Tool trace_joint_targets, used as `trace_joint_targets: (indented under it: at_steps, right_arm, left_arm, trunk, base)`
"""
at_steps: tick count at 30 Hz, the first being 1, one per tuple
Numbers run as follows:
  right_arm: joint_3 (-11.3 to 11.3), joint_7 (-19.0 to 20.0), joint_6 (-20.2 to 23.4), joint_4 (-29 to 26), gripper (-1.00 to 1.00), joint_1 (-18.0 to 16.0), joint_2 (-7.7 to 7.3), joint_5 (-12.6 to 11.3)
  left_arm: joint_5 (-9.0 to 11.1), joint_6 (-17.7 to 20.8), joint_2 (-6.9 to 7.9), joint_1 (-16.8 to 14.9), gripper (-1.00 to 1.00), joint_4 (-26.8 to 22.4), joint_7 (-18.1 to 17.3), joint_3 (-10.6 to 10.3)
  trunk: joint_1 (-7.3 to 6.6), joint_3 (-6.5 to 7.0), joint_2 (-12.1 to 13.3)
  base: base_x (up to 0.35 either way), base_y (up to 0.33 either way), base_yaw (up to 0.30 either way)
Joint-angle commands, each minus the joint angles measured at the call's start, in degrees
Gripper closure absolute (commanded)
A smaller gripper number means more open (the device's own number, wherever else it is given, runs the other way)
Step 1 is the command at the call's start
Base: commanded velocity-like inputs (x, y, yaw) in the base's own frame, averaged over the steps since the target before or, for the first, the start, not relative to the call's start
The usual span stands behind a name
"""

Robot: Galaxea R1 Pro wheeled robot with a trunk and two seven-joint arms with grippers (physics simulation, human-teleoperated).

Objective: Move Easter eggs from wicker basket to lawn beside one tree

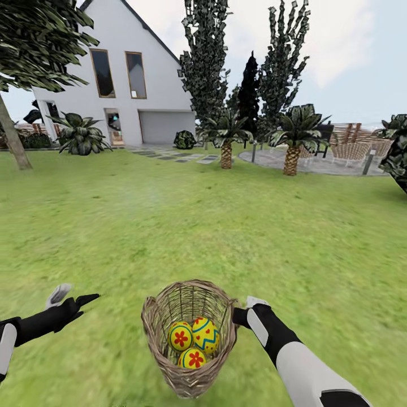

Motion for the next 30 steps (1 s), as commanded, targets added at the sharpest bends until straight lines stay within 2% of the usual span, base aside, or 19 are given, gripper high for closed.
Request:
trace_joint_targets:
  at_steps: [1,30]
  right_arm:
    - [-0.10,-0.42,0.17,-0.16,1.00,-0.02,0.03,-0.89]
    - [-0.04,-0.42,0.11,-0.16,1.00,-0.02,0.06,-0.87]
  left_arm:
    - [-0.07,0.28,-0.01,-0.06,-1.00,0.02,-0.22,0.08]
    - [-0.08,0.06,-0.10,-0.06,-1.00,0.02,-0.22,-0.09]
  trunk:
    - [-0.23,0.17,0.37]
    - [-6.60,6.78,12.00]
  base:
    - [0.000,0.000,0.254]
    - [0.000,0.000,0.254]
